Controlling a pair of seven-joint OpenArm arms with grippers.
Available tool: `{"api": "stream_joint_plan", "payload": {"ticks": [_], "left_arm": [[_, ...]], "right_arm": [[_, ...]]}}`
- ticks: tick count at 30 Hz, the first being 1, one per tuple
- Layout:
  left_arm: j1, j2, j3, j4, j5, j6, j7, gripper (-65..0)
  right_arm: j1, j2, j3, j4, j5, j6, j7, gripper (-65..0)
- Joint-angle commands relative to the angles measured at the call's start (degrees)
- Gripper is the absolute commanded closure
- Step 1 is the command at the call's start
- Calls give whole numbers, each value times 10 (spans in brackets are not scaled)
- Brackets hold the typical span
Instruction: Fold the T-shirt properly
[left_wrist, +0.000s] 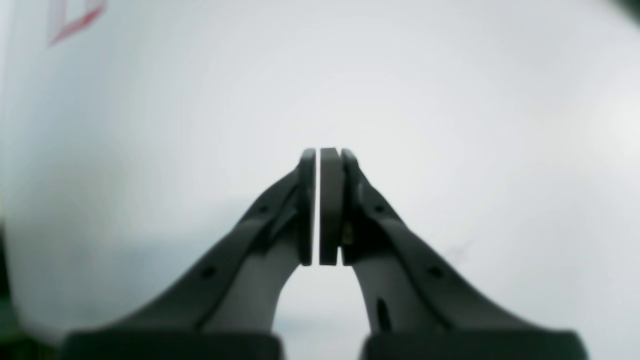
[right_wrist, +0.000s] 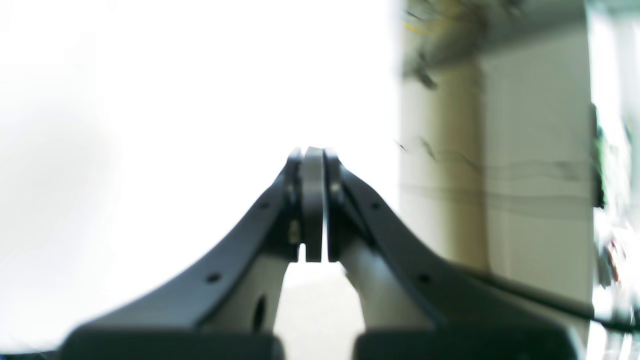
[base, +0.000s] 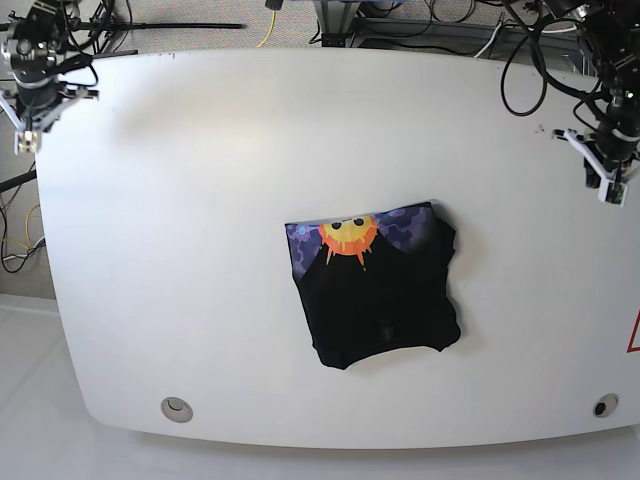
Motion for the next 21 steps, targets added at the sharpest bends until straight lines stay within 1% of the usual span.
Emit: {"api": "stream_joint_plan", "payload": {"ticks": [1,3,7,10,14,15,17,18,21], "left_arm": [[17,-8,-44,10,-3,2,-7,0],[35,-5,-74,10,-5,2,-7,0],[70,29,-144,9,-2,2,-7,0],[96,52,-184,6,-1,2,-7,0],[142,97,-222,-6,-1,2,-7,0],[148,103,-225,-11,-1,2,-7,0],[166,124,-235,-36,-1,2,-8,0],[170,130,-238,-46,-1,2,-8,0],[189,141,-236,-92,0,2,-9,0]], "right_arm": [[-35,-5,50,10,3,-1,29,0],[-52,-12,77,9,3,-1,35,0],[-80,-30,126,-12,2,-1,35,0],[-91,-42,146,-36,-8,-1,35,0],[-91,-61,150,-88,-72,-1,38,0],[-90,-65,149,-97,-85,-1,40,0],[-86,-76,146,-135,-133,3,63,0],[-81,-82,142,-147,-146,9,76,0],[-69,-107,145,-202,-197,39,134,0]]}}
